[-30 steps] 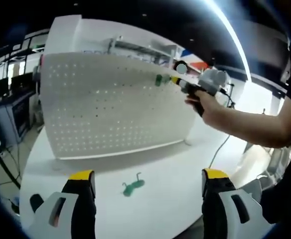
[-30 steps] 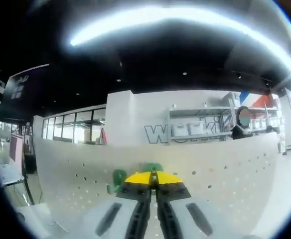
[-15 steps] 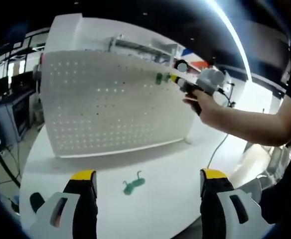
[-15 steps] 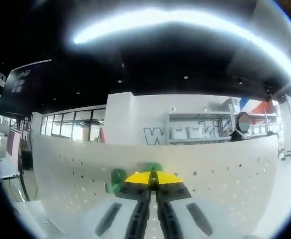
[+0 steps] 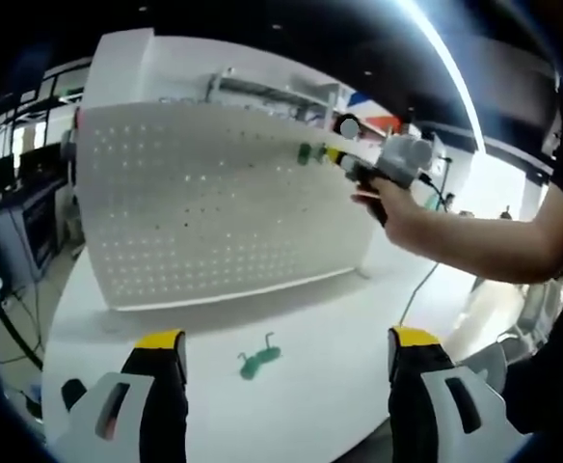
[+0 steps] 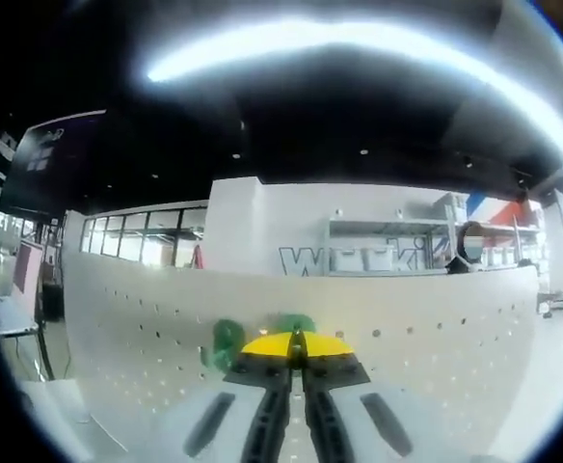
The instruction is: Insert the hook assembly into the mounting plate slot until the hook locks in place.
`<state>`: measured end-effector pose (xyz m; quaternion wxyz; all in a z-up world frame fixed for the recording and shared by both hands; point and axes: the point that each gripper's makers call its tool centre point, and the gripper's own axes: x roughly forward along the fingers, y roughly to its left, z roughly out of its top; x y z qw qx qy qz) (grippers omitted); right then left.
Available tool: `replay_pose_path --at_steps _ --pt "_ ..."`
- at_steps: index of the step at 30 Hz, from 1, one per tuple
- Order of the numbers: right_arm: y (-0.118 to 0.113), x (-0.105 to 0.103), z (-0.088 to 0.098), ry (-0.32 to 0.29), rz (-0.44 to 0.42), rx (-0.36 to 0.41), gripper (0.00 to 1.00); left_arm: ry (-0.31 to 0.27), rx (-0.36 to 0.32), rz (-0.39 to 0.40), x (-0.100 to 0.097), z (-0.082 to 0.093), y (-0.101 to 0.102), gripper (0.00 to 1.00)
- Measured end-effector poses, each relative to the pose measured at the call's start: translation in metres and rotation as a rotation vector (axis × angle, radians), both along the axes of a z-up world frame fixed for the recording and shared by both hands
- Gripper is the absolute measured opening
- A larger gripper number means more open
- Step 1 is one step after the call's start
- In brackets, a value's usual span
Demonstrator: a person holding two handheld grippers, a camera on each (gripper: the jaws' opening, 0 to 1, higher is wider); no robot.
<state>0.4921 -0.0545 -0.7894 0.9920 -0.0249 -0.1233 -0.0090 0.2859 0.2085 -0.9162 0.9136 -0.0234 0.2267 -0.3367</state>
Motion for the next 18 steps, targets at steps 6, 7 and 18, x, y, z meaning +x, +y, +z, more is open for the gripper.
replay_pose_path --at_steps 6,7,18 --pt "0.0005 -0.0010 -0.0004 -0.004 0.000 -0.004 0.00 -0.009 0.003 0.009 -0.0006 0.0032 0.0020 0.90" --pt "0.0006 -0.0012 -0.0004 -0.004 0.001 -0.006 0.00 -0.008 0.004 0.011 -0.0014 0.0030 0.0026 0.90" --pt "-0.0025 0.0002 -0.0038 0.008 -0.004 0.010 0.00 0.007 0.018 0.015 -0.0036 -0.0007 0.0041 0.89"
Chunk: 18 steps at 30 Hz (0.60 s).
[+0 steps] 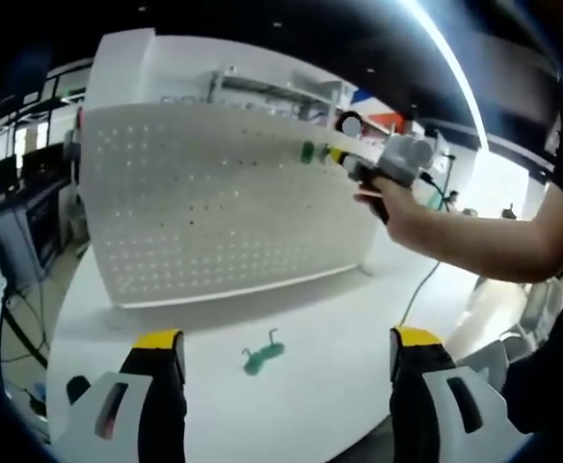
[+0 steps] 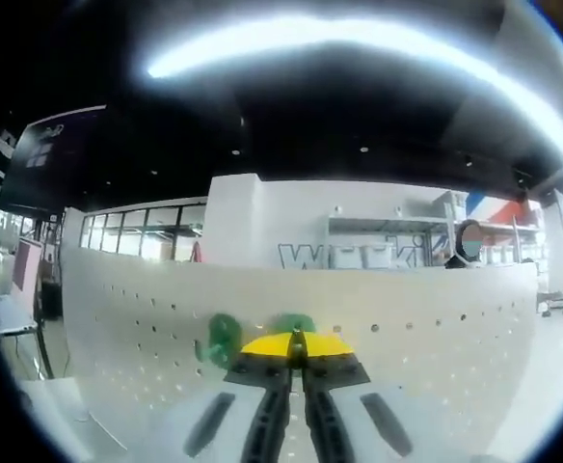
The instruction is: Insert the hook assembly into the mounting plate slot until the hook locks in place.
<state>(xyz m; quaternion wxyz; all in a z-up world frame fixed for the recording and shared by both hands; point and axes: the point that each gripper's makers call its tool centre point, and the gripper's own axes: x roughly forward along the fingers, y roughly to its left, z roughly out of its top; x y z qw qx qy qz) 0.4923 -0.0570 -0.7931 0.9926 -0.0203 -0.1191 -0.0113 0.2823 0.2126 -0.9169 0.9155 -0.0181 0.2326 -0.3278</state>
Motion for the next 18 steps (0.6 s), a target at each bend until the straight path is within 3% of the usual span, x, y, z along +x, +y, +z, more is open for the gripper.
replay_pose_path --at_steps 12,18 --pt "0.0028 0.0026 -0.0062 0.013 -0.012 -0.063 0.01 0.002 -0.006 0.003 0.0001 -0.0027 -0.0010 0.89" --pt "0.0037 0.0002 -0.0085 0.034 0.006 -0.032 0.03 0.003 -0.008 -0.007 -0.0022 -0.0031 -0.0030 0.94"
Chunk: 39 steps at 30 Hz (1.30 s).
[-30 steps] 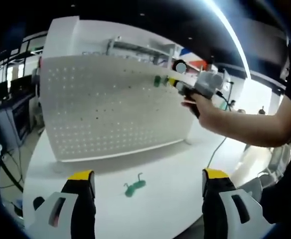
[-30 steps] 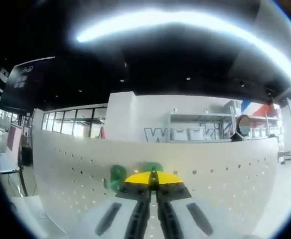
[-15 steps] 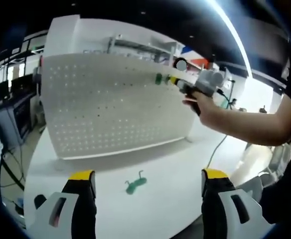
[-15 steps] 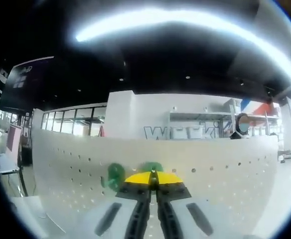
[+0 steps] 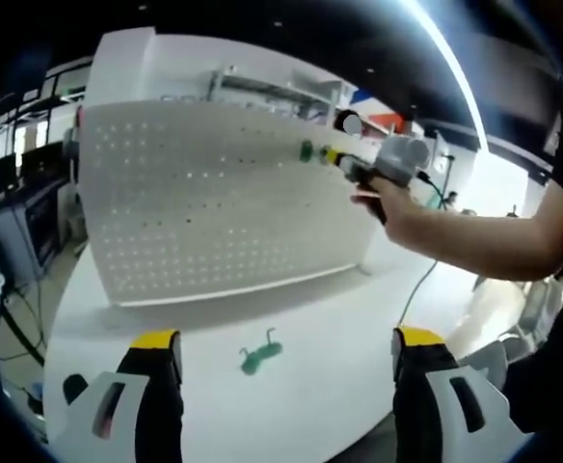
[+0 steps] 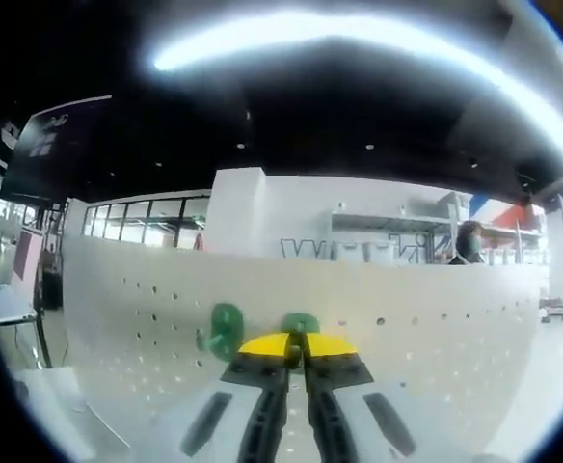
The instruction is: Insert the hook assembly into the mounting plate slot until the hook locks in place.
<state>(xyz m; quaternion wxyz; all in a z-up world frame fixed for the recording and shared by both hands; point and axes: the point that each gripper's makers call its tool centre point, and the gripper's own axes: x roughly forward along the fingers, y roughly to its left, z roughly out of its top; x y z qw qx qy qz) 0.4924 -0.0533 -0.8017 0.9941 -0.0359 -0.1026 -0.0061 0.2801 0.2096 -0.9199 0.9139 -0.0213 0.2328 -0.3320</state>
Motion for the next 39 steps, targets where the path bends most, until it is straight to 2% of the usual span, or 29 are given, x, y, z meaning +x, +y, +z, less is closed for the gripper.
replay_pose_path --at_steps 3,7,9,13,20,23,30,33,37,39 --pt "0.001 -0.001 0.002 0.003 0.008 0.022 0.05 -0.002 0.022 -0.009 -0.002 -0.002 0.000 0.95" --pt "0.000 -0.008 0.015 -0.027 -0.005 0.028 0.07 -0.003 0.025 -0.010 -0.002 -0.001 0.000 0.95" --pt "-0.005 -0.016 0.030 -0.073 -0.017 0.063 0.07 0.007 0.037 -0.006 -0.003 -0.003 0.002 0.94" --pt "-0.012 -0.031 0.048 -0.100 -0.010 0.085 0.09 0.020 0.049 -0.009 -0.006 -0.007 0.003 0.95" --pt "-0.035 -0.062 0.059 -0.122 -0.045 0.092 0.15 0.032 0.046 -0.010 -0.014 -0.010 0.001 0.97" --pt "-0.040 -0.074 0.053 -0.099 -0.036 0.102 0.19 0.068 0.070 -0.020 -0.019 -0.018 0.001 0.96" --pt "-0.051 -0.110 0.028 -0.034 -0.054 0.074 0.19 0.076 0.086 -0.042 -0.028 -0.022 0.000 1.00" --pt "-0.046 -0.124 0.008 0.030 -0.023 0.050 0.21 0.094 0.136 -0.076 -0.036 -0.030 0.000 1.00" --pt "-0.035 -0.143 -0.029 0.143 0.030 0.039 0.23 0.103 0.134 -0.082 -0.038 -0.031 0.000 1.00" --pt "-0.029 -0.151 -0.042 0.178 0.046 0.034 0.24 0.106 0.133 -0.082 -0.039 -0.032 0.002 1.00"
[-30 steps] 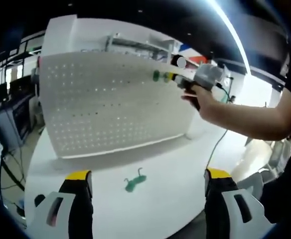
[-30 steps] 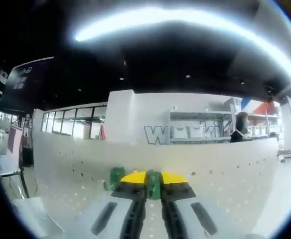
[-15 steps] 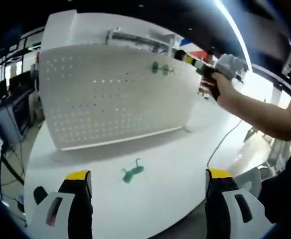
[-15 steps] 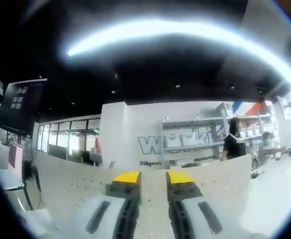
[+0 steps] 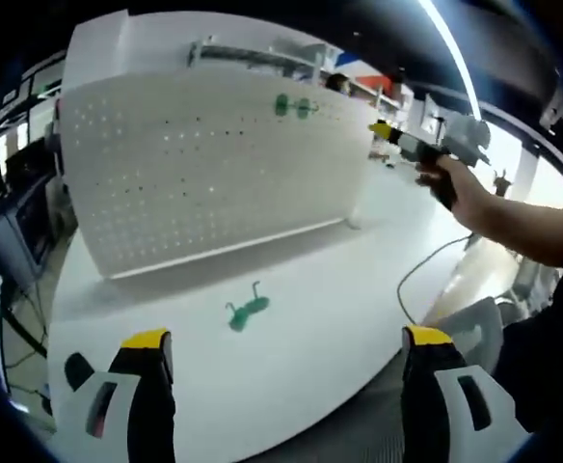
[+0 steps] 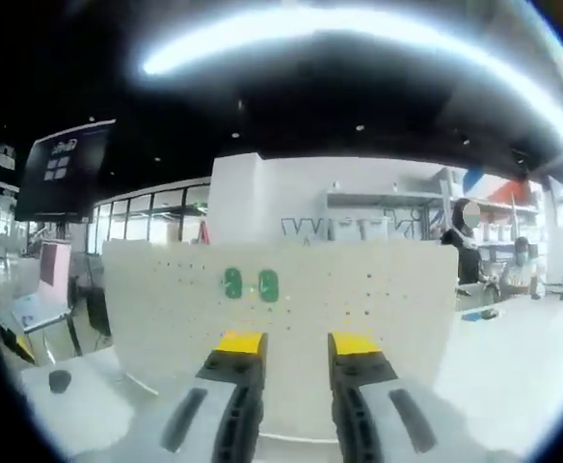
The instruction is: Insert the hook assembly into the mounting plate slot until the hook locks in place.
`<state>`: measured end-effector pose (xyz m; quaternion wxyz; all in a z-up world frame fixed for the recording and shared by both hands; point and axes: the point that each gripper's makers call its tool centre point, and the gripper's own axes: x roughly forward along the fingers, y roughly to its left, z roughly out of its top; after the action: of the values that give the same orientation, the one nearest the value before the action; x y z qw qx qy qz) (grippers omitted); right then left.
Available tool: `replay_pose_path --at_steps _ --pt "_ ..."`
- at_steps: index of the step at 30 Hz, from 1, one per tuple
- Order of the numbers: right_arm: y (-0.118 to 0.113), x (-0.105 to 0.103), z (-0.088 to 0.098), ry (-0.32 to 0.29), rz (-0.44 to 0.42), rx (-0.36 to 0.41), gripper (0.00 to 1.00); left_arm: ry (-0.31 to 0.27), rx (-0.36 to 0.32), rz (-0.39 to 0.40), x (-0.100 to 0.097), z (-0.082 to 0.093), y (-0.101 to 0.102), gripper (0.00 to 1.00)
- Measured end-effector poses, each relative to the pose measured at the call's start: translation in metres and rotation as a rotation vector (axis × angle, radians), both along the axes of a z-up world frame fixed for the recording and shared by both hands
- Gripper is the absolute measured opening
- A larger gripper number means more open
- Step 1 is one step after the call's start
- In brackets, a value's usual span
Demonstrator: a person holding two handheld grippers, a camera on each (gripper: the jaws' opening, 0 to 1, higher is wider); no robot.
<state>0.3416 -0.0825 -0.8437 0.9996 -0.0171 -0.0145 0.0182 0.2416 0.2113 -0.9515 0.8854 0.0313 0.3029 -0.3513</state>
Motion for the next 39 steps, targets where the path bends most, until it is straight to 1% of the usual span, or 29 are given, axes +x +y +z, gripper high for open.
replay_pose_path --at_steps 2,4,7,11,14,18,23,25,27,28,31,33,35,36,37,39 --pt "0.007 -0.010 -0.018 0.056 0.019 0.003 0.25 -0.001 0.003 0.001 0.000 0.000 0.002 1.00" --pt "0.013 -0.018 -0.029 0.080 0.032 0.002 0.26 -0.001 0.003 0.001 -0.002 0.000 0.003 1.00" --pt "0.022 -0.031 -0.050 0.134 0.058 0.003 0.26 0.002 0.006 0.001 -0.003 -0.001 0.005 1.00" --pt "0.034 -0.045 -0.069 0.187 0.085 0.017 0.26 0.005 0.009 0.007 -0.006 -0.002 0.009 1.00" --pt "0.041 -0.052 -0.078 0.213 0.103 0.028 0.26 0.009 0.010 0.010 -0.007 -0.004 0.011 1.00" --pt "0.052 -0.060 -0.089 0.244 0.133 0.023 0.26 0.016 0.012 0.014 -0.010 -0.007 0.012 1.00" --pt "0.059 -0.069 -0.101 0.282 0.160 0.031 0.27 0.020 0.009 0.022 -0.013 -0.009 0.012 1.00" --pt "0.064 -0.074 -0.105 0.297 0.179 0.028 0.27 0.026 0.007 0.027 -0.015 -0.011 0.013 1.00" --pt "0.068 -0.080 -0.111 0.313 0.206 0.009 0.28 0.037 0.006 0.030 -0.017 -0.014 0.014 1.00" --pt "0.070 -0.083 -0.116 0.330 0.218 -0.001 0.28 0.039 0.006 0.030 -0.018 -0.014 0.014 1.00" --pt "0.069 -0.091 -0.131 0.383 0.219 0.042 0.29 0.046 0.008 0.030 -0.020 -0.017 0.015 1.00" --pt "0.071 -0.096 -0.138 0.410 0.232 0.048 0.29 0.055 0.012 0.034 -0.022 -0.021 0.018 1.00" --pt "0.082 -0.102 -0.145 0.432 0.292 0.043 0.29 0.067 0.013 0.038 -0.023 -0.025 0.020 1.00" --pt "0.086 -0.107 -0.151 0.467 0.317 0.036 0.29 0.071 0.013 0.042 -0.024 -0.026 0.021 1.00" --pt "0.087 -0.108 -0.153 0.466 0.322 0.029 0.29 0.073 0.014 0.044 -0.024 -0.027 0.021 1.00" --pt "0.095 -0.114 -0.159 0.502 0.369 0.039 0.30 0.080 0.021 0.044 -0.025 -0.029 0.022 1.00"
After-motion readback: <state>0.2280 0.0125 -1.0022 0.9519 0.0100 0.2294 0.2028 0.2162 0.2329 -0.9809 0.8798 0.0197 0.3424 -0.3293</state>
